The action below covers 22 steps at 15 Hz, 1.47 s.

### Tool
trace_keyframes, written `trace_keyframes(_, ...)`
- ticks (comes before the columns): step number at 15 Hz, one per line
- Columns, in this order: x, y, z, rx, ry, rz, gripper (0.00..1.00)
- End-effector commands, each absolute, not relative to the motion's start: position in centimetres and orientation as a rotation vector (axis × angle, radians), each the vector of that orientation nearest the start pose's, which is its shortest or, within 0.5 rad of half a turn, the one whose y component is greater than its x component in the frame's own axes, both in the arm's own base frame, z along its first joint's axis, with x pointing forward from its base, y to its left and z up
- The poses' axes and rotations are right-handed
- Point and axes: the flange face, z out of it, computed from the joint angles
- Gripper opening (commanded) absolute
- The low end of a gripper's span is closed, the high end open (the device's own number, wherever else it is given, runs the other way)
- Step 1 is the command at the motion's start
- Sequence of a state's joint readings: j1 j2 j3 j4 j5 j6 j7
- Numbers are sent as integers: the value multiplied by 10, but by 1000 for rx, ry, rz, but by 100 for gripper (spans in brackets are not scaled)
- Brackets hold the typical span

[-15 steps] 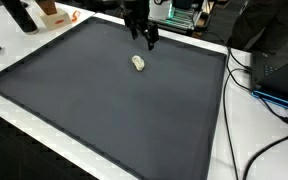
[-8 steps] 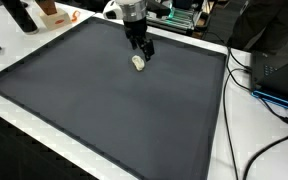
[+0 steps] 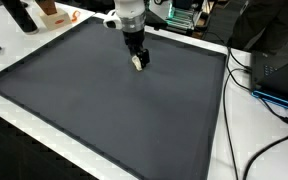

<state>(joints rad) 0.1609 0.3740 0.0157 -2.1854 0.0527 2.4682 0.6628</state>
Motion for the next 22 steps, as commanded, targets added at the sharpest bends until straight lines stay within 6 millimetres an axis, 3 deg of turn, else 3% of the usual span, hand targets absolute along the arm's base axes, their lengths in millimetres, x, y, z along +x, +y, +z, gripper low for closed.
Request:
trace_keyframes(1, 542, 98, 196, -3050, 852, 121, 70)
trace_keyframes(10, 544, 103, 199, -3052, 901, 123, 4)
trace_keyframes(22, 543, 104, 202, -3035, 878, 151, 4)
